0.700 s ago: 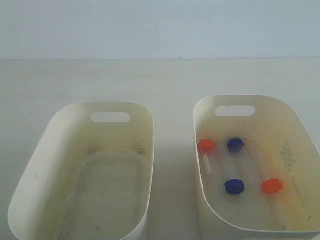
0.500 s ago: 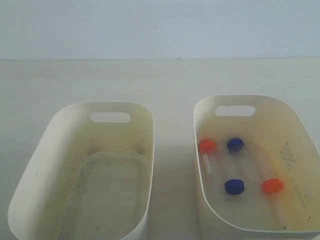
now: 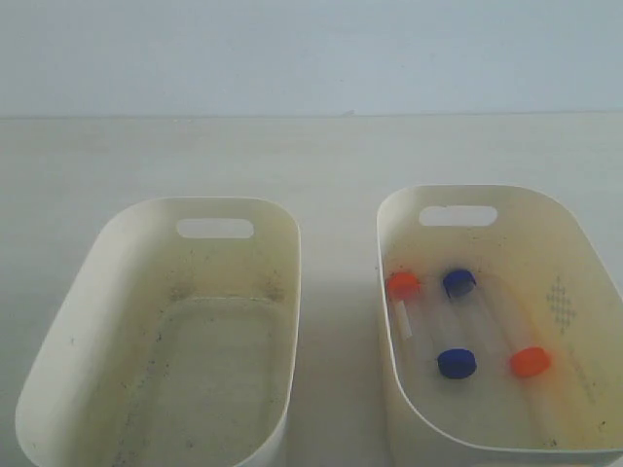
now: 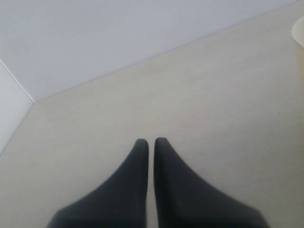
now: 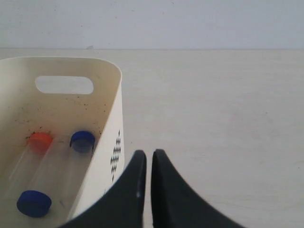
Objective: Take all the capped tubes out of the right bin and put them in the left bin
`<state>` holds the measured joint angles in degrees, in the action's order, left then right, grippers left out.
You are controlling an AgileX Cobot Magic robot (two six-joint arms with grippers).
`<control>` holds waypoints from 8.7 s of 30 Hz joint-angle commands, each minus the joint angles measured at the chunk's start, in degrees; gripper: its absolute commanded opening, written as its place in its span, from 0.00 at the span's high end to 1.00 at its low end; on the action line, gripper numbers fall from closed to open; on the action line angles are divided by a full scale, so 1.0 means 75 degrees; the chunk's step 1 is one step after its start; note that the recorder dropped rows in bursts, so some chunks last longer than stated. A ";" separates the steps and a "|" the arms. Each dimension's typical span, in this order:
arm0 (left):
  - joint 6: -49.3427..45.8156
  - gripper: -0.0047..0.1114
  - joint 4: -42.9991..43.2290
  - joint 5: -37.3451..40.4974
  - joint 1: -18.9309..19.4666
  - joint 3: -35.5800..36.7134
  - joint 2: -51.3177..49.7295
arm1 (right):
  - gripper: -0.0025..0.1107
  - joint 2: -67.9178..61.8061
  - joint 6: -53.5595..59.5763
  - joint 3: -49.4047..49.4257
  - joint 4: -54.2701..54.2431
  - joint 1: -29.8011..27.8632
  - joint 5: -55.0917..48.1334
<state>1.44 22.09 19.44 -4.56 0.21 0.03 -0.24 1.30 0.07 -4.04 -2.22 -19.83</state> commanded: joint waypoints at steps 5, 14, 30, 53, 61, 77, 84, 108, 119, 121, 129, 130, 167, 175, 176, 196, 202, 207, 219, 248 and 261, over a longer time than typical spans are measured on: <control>0.0073 0.92 -0.0022 -0.0023 -0.0041 -0.0028 -0.0004 | 0.94 0.0032 0.0019 -0.0009 -0.0019 0.0010 0.0086; 0.0073 0.92 -0.0022 -0.0023 -0.0041 -0.0028 -0.0004 | 0.94 0.0032 0.0328 -0.0009 0.0252 0.0010 0.1166; 0.0073 0.92 -0.0022 -0.0023 -0.0041 -0.0028 -0.0004 | 0.94 0.0032 0.0278 -0.0009 -0.0289 0.0010 0.5633; 0.0073 0.92 -0.0022 -0.0023 -0.0041 -0.0028 -0.0004 | 0.94 -0.4152 0.1240 -0.4134 -0.0414 0.0010 -0.0846; 0.0073 0.92 -0.0022 -0.0023 -0.0041 -0.0028 -0.0004 | 0.94 -0.4314 0.1240 -0.4134 -0.0482 0.0010 -0.0553; 0.0073 0.92 -0.0022 -0.0023 -0.0041 -0.0028 -0.0004 | 0.95 -0.6680 0.1254 -0.4802 -0.1729 0.0010 -0.2182; 0.0073 0.92 -0.0022 -0.0023 -0.0041 -0.0028 -0.0004 | 0.98 -0.7825 0.1276 -0.6546 -0.1767 0.0027 -0.4207; 0.0073 0.92 -0.0022 -0.0023 -0.0041 -0.0028 -0.0004 | 0.98 -1.1232 -0.3018 -0.9578 0.1796 0.3808 -0.6685; 0.0073 0.92 -0.0022 -0.0023 -0.0041 -0.0028 -0.0004 | 0.98 -1.2236 -0.2646 -0.9482 0.1543 0.3794 -0.6685; 0.0073 0.92 -0.0022 -0.0023 -0.0041 -0.0028 -0.0004 | 0.98 -1.2217 -0.2754 -0.9322 0.1392 0.3794 -0.6685; 0.0073 0.92 -0.0022 -0.0023 -0.0041 -0.0028 -0.0004 | 0.98 -1.2217 -0.3041 -0.8102 0.0584 0.3794 -0.5938; 0.0073 0.92 -0.0022 -0.0023 -0.0041 -0.0028 -0.0004 | 0.98 -1.2217 -0.3067 -0.8035 0.0538 0.3794 -0.5753; 0.0073 0.92 -0.0022 -0.0023 -0.0041 -0.0028 -0.0004 | 0.98 -1.2579 -0.3440 -0.7917 0.0066 0.3194 -0.4327; 0.0073 0.92 -0.0022 -0.0023 -0.0041 -0.0028 -0.0004 | 0.98 -1.2861 -0.3235 -0.7917 0.0319 0.3181 -0.4272; 0.0073 0.92 -0.0022 -0.0023 -0.0041 -0.0028 -0.0004 | 0.98 -1.2861 -0.3235 -0.7917 0.0414 0.3180 -0.4272; 0.0073 0.92 -0.0022 -0.0023 -0.0041 -0.0028 -0.0004 | 0.98 -1.2861 -0.3208 -0.7309 0.0752 0.3180 -0.3703; 0.0073 0.92 -0.0022 -0.0023 -0.0041 -0.0028 -0.0004 | 0.98 -1.2861 -0.2913 -0.7274 0.0980 0.3180 -0.3335; 0.0073 0.92 -0.0022 -0.0023 -0.0041 -0.0028 -0.0004 | 0.79 -1.2861 -0.2291 -0.7274 0.0676 0.3194 -0.3079; 0.0073 0.92 -0.0022 -0.0023 -0.0041 -0.0028 -0.0004 | 0.49 -1.2861 -0.2324 -0.7274 0.0246 0.3194 -0.3390; 0.0073 0.92 -0.0022 -0.0023 -0.0041 -0.0028 -0.0004 | 0.67 -1.3846 -0.2359 -0.7005 0.0176 0.3194 -0.2564; 0.0073 0.92 -0.0022 -0.0023 -0.0041 -0.0028 -0.0004 | 0.98 -1.2882 -0.2363 -0.7050 0.0176 0.3194 -0.3186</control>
<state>1.44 22.09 19.44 -4.56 0.21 0.03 -100.18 -16.50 -52.60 -3.21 21.80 -41.76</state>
